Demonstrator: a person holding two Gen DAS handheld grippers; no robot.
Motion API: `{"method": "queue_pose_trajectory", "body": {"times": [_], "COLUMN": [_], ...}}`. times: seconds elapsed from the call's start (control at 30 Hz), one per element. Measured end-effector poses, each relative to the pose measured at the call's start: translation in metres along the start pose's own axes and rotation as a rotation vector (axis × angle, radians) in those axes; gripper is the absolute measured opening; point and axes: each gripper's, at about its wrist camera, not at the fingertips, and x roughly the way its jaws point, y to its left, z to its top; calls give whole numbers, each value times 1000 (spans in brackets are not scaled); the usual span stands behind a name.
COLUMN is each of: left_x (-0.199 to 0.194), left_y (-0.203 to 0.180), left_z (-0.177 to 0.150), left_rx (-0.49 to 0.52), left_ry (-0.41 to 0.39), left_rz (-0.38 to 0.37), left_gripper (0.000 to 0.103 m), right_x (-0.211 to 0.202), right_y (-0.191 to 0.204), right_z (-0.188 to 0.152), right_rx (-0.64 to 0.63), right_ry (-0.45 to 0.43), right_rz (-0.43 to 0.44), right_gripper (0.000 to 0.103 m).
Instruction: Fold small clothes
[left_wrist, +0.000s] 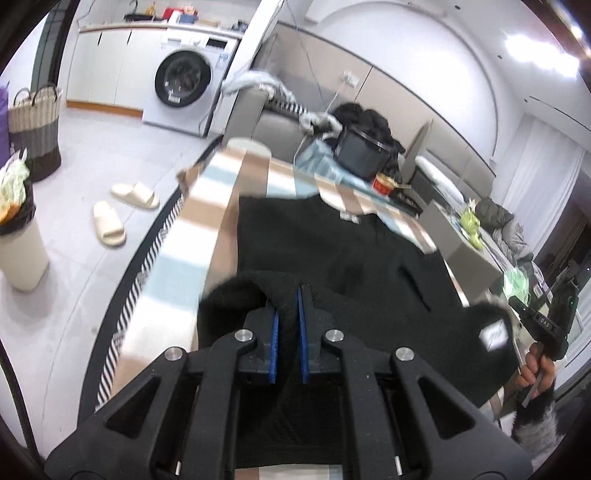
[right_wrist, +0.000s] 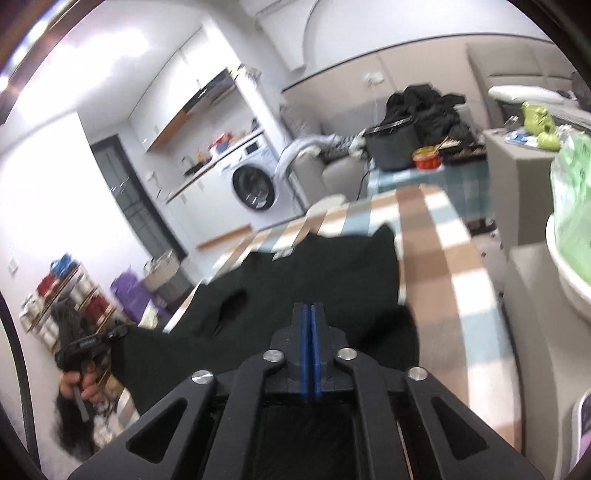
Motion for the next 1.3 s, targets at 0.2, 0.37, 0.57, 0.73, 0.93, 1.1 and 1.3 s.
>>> {"method": "queue_pose_trajectory", "body": {"times": [0.2,0.37,0.57,0.73,0.93,1.1,1.3], "left_x": [37,48,52,49,47,38,48], "left_y": [16,25,34,30,30,24,18], "left_z": [32,22,15,12,12,21,41], "left_rx": [-70,-64,-77,-62,-74,-80,-99], "left_ry": [12,46,64,53,49,0,-51], "left_rz": [0,27,36,35,31,-4,-13], "left_gripper": [6,6,6,6,6,6,6], "right_x": [37,29,27,33,38,24,51], "right_y": [-18,-31,-32,-19,-10,-6,1], "right_z": [24,-12,-52,-59,-54,-21,30], "right_rx": [79,107,117,43,-42,2,-3], "right_ry": [113,227,304,330,292,100,-19], "right_rz": [-94,-123,-156,-143,-166,-76,-55], "right_gripper": [10,41,39,26,3,2,2]}}
